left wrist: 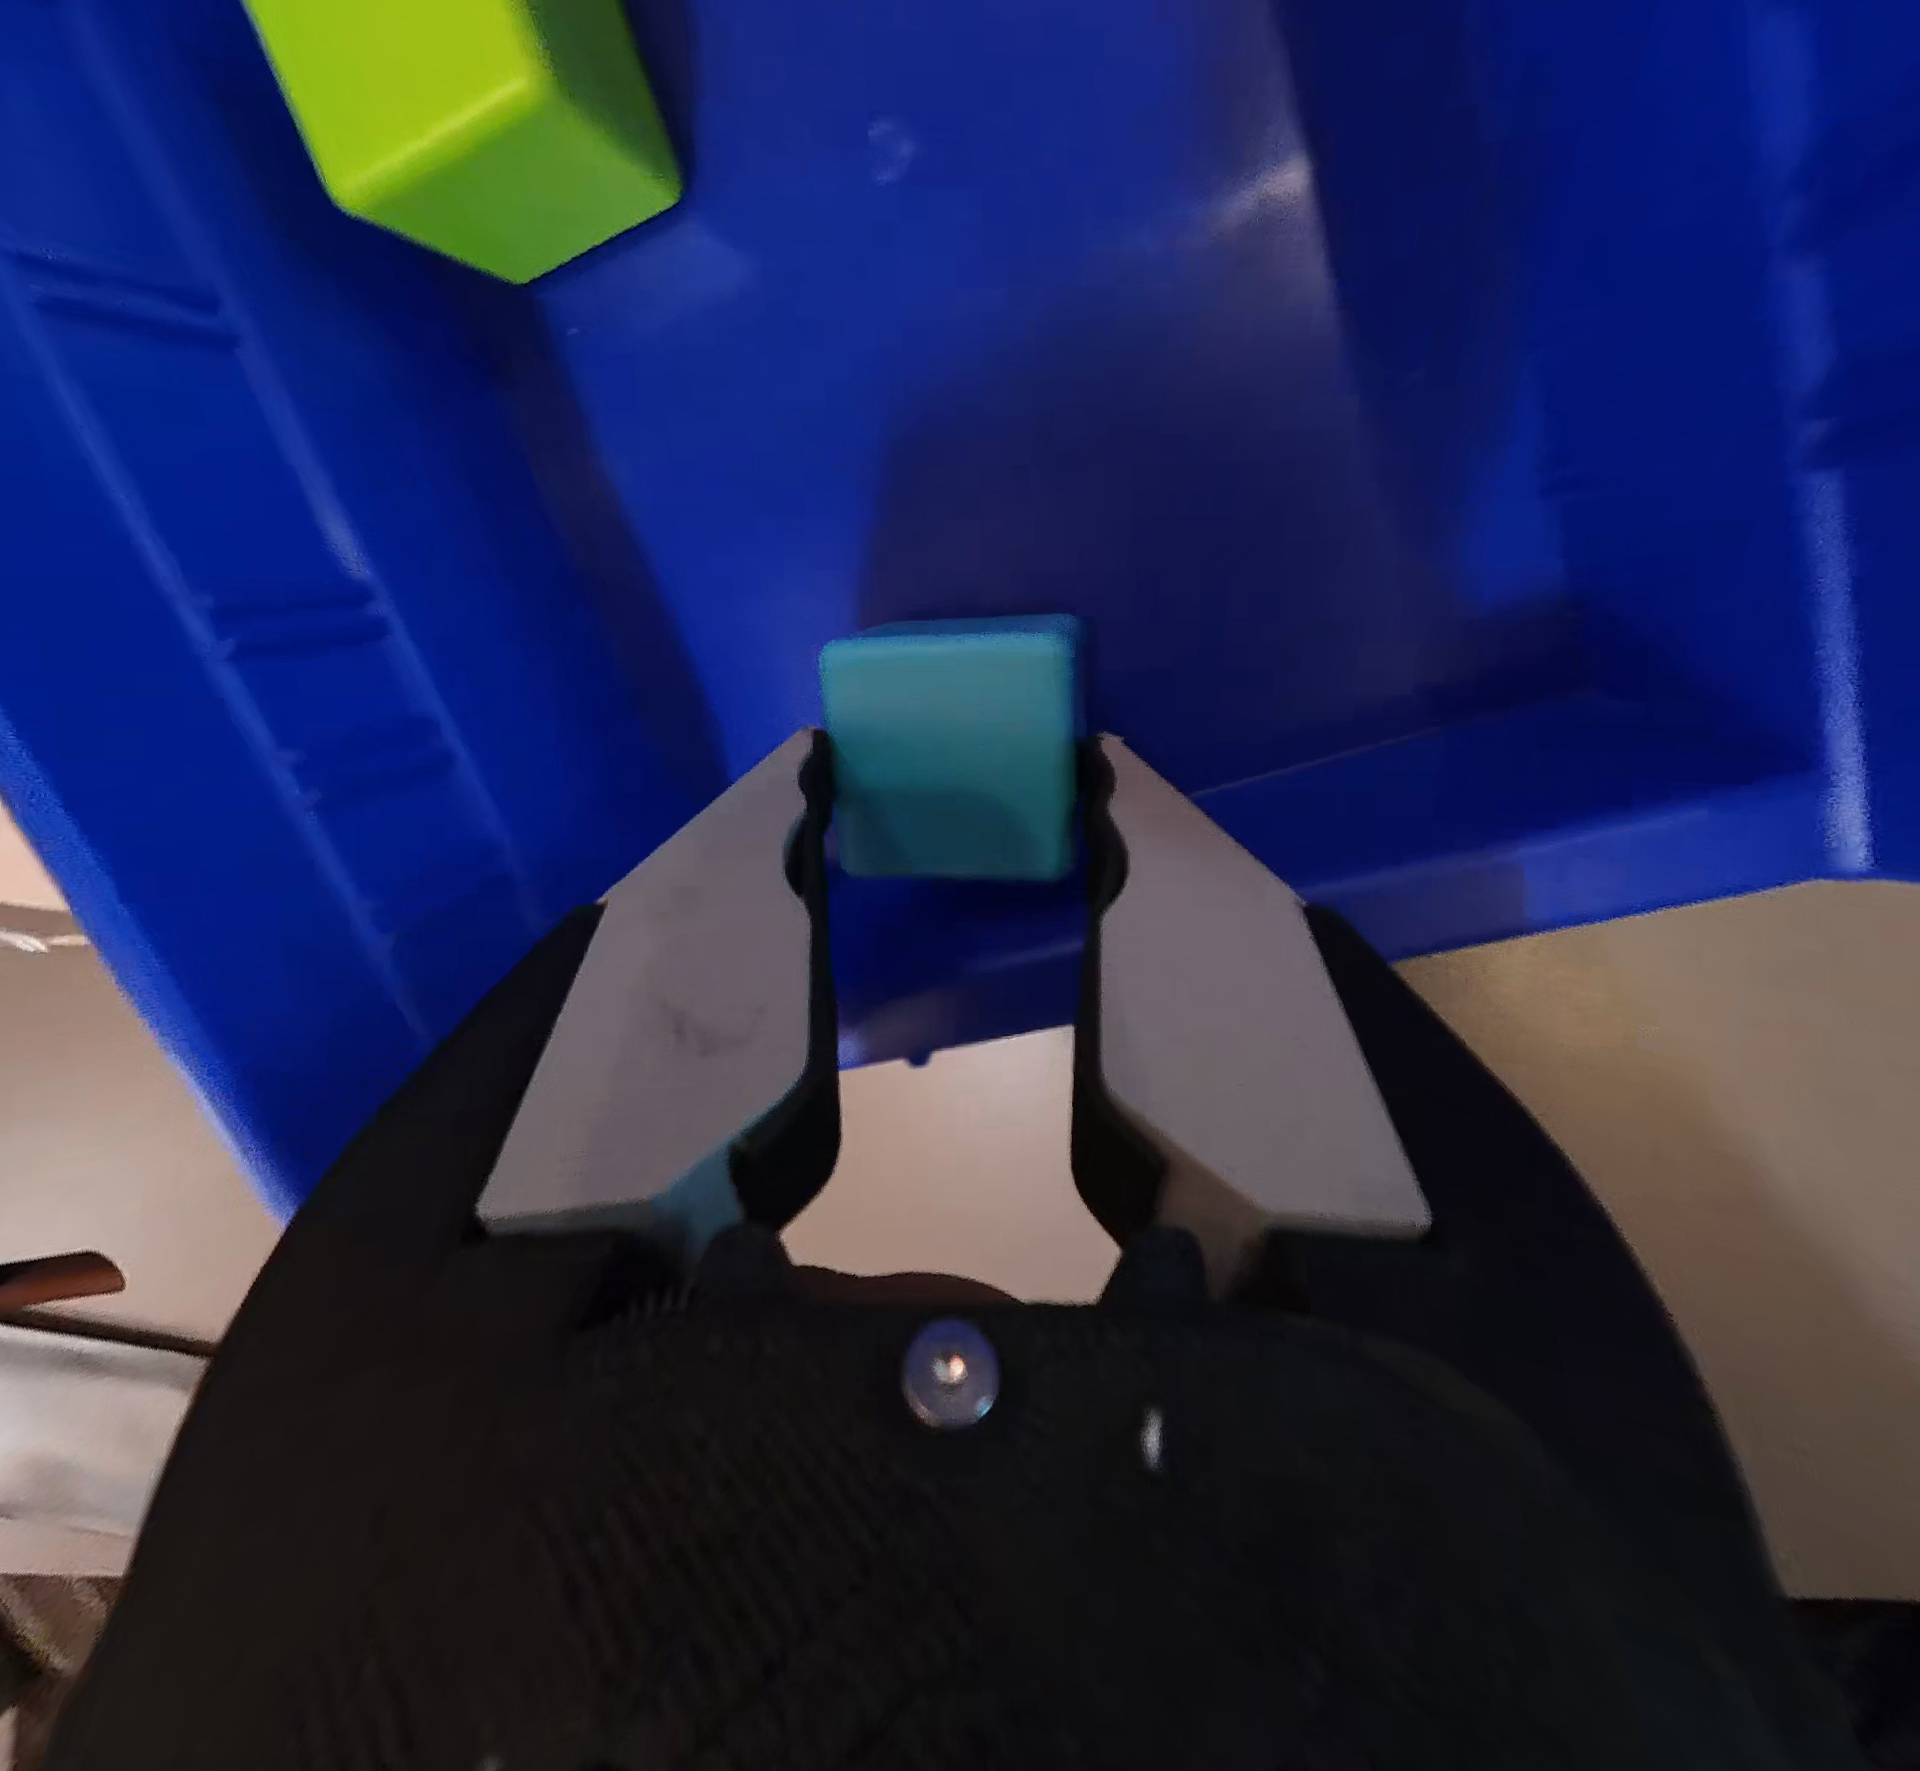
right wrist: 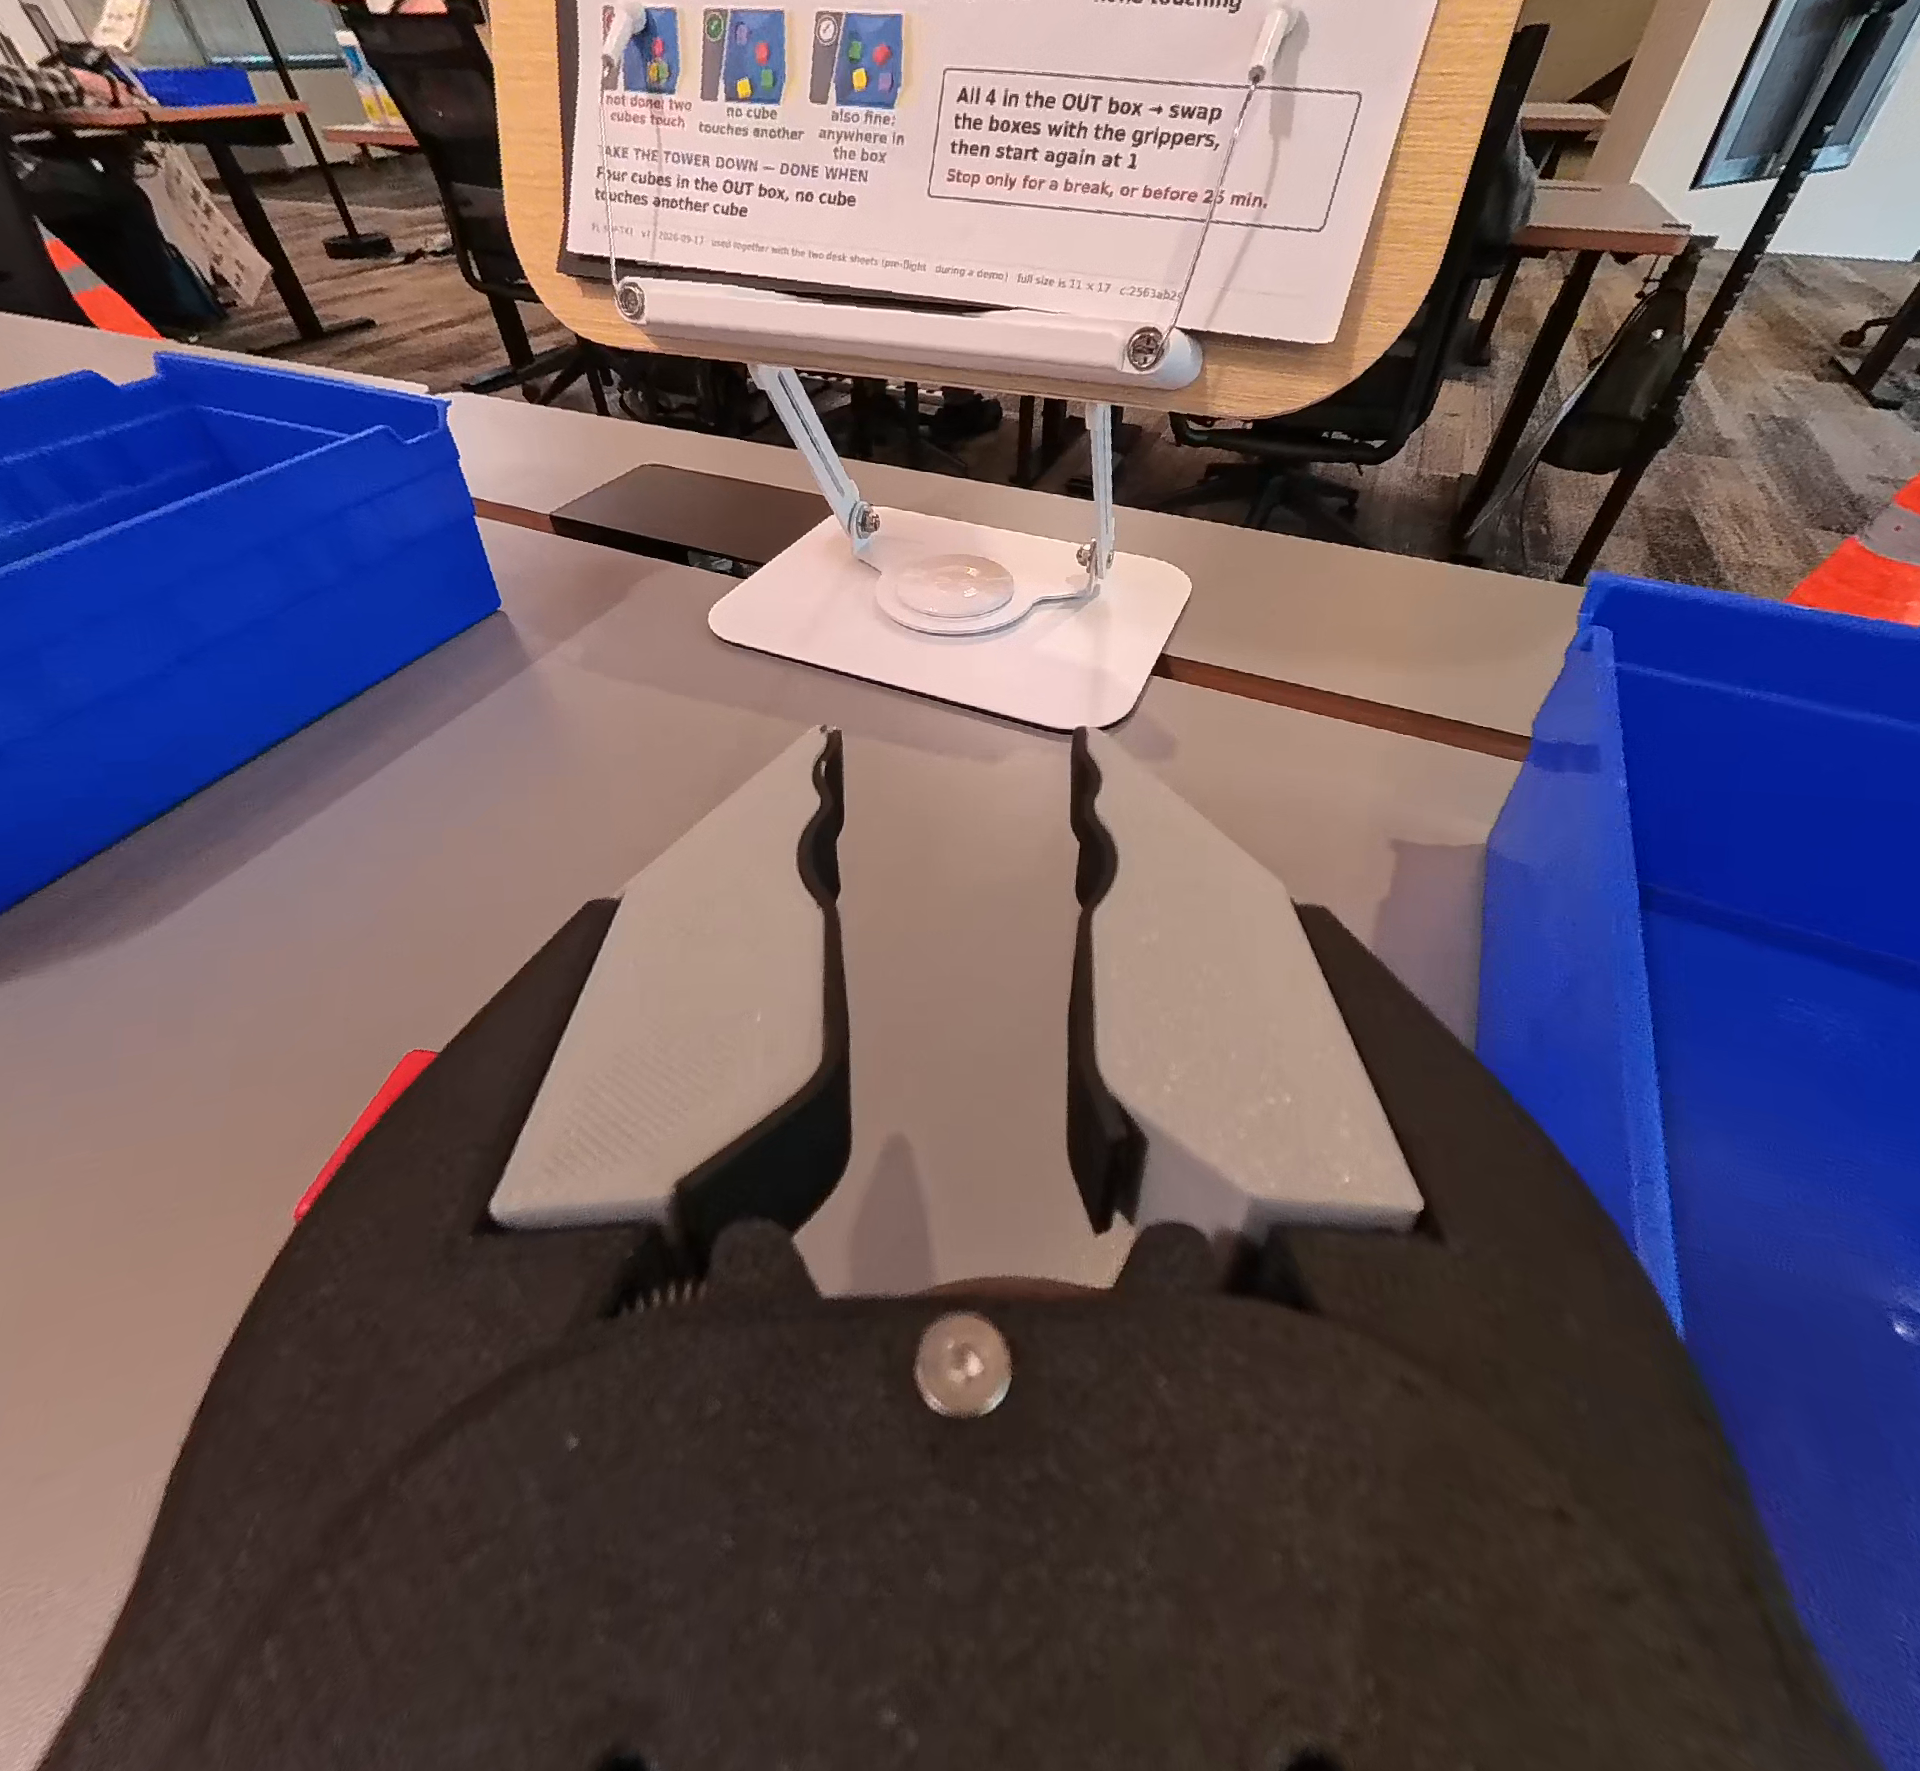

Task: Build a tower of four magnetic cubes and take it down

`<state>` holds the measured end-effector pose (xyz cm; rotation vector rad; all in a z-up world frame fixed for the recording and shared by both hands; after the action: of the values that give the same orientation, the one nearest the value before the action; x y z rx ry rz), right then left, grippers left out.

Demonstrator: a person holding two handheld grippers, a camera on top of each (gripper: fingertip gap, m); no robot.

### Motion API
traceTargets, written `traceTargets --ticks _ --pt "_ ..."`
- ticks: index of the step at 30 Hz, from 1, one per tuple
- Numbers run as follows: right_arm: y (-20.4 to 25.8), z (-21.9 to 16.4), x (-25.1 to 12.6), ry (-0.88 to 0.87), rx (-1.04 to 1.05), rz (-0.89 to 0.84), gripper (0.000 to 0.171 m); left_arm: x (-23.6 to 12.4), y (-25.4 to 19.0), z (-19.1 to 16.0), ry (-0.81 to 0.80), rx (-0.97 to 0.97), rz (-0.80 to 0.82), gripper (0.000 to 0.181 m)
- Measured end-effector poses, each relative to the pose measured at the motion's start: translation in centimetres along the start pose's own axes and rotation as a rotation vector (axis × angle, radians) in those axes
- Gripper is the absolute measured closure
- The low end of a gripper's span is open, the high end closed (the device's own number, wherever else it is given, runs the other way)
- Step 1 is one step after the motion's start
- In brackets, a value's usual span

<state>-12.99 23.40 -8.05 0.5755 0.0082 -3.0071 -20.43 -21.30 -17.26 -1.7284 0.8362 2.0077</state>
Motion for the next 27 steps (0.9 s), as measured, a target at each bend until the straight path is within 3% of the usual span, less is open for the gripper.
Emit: traceTargets --ticks 5,16,21,27 --pt "0.0 0.1 -0.1 -0.003 0.002 0.001 0.130 -0.4 -0.9 0.7 -0.003 0.059 0.044 0.132" --pt "0.1 0.4 -0.3 -0.016 0.011 0.011 0.130 -1.8 0.0 0.5 -0.061 0.037 -0.027 0.123" --pt "0.1 0.4 -0.3 -0.016 0.010 0.012 0.130 0.1 -0.5 0.1 -0.023 0.048 -0.021 0.123" --pt "0.1 0.4 -0.3 -0.016 0.010 0.012 0.130 -0.1 -1.1 0.8 -0.072 0.053 -0.053 0.136"
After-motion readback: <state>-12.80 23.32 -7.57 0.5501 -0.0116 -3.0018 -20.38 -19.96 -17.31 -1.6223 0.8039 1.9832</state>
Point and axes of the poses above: each gripper's, where its closed fingertips meet, x out along the fingers, z out of its top, y = z × x across the jaws, the point moved 2 cm from there along -x, back along the fingers, and after that the axes turned 11 degrees about y, right-handed, at the moved point
